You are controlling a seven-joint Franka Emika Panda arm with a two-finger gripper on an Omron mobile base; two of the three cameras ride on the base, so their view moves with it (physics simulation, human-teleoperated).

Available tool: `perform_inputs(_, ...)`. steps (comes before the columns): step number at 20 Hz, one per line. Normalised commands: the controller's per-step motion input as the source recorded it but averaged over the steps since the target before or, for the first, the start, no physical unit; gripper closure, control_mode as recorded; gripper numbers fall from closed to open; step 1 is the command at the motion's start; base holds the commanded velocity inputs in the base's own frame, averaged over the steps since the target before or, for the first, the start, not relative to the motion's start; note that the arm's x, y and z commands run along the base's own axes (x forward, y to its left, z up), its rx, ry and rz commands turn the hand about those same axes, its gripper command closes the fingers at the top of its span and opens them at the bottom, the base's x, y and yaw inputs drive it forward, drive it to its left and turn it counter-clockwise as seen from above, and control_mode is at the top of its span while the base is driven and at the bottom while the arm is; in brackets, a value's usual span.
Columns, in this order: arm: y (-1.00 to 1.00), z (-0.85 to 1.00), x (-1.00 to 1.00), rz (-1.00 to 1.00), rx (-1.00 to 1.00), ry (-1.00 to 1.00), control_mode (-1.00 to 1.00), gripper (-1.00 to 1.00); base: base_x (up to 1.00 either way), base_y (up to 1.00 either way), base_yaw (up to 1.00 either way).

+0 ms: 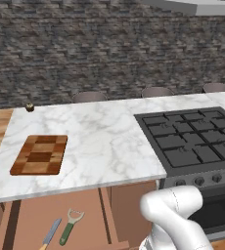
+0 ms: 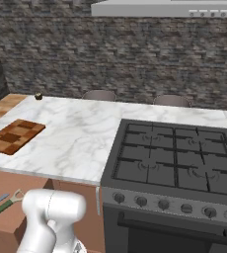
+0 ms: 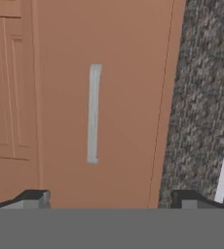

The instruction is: Open the drawer on the left and place the cutting tools on the cutting board.

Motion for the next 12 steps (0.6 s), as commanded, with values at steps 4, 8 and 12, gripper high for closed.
perform_inputs(4,0.0,0.5,-0.15,-0.05,0.02,0.0,-1.0,-1.0,0.0,0.0,0.0)
perform_inputs(8,-0.16,0.68,-0.03,-0.04,0.09,0.0,-1.0,-1.0,0.0,0.0,0.0)
perform_inputs(12,-0.41,0.64,0.0,-0.01,0.15,0.01,-1.0,-1.0,0.0,0.0,0.0)
